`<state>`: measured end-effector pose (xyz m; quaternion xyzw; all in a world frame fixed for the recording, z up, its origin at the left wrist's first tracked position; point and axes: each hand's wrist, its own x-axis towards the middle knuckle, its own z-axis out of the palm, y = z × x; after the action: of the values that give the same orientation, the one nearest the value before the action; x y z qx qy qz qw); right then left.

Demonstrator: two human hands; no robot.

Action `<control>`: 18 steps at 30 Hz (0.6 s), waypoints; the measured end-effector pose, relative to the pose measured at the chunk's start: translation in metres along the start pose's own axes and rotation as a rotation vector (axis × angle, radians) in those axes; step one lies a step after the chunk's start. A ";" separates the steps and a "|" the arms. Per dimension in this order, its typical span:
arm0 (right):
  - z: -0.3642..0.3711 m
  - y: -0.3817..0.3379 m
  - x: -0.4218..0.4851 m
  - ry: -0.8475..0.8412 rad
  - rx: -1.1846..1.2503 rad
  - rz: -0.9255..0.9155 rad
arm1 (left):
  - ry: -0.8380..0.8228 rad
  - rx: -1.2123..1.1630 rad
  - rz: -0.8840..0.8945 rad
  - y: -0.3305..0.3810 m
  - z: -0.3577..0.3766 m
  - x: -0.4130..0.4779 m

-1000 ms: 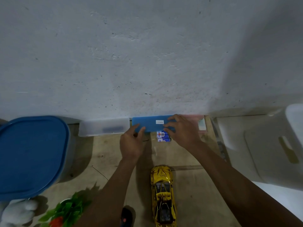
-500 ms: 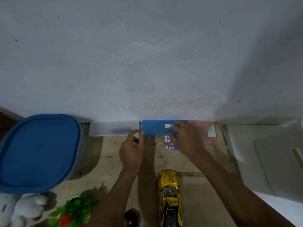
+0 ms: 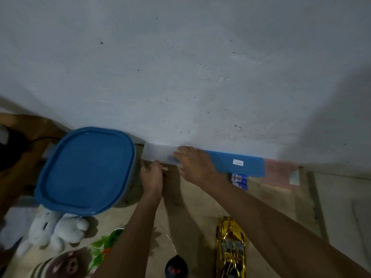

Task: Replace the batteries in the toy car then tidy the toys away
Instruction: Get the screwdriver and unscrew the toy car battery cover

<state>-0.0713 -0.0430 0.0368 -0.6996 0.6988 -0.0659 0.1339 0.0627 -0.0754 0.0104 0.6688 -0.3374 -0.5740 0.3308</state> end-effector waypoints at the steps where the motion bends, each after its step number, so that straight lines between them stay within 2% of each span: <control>1: 0.001 -0.005 0.005 -0.002 -0.046 -0.006 | 0.004 -0.022 -0.014 0.001 -0.002 0.002; 7: 0.000 -0.019 0.019 -0.037 -0.208 0.007 | 0.024 -0.079 -0.143 -0.003 -0.006 0.011; 12: 0.002 -0.024 0.024 -0.050 -0.224 -0.052 | 0.058 -0.202 -0.227 -0.002 -0.007 0.016; 18: -0.001 -0.031 0.031 -0.108 -0.264 -0.075 | 0.066 -0.183 -0.248 0.000 -0.009 0.018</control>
<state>-0.0411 -0.0739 0.0431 -0.7394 0.6664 0.0594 0.0754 0.0738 -0.0893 0.0017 0.6909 -0.1872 -0.6166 0.3278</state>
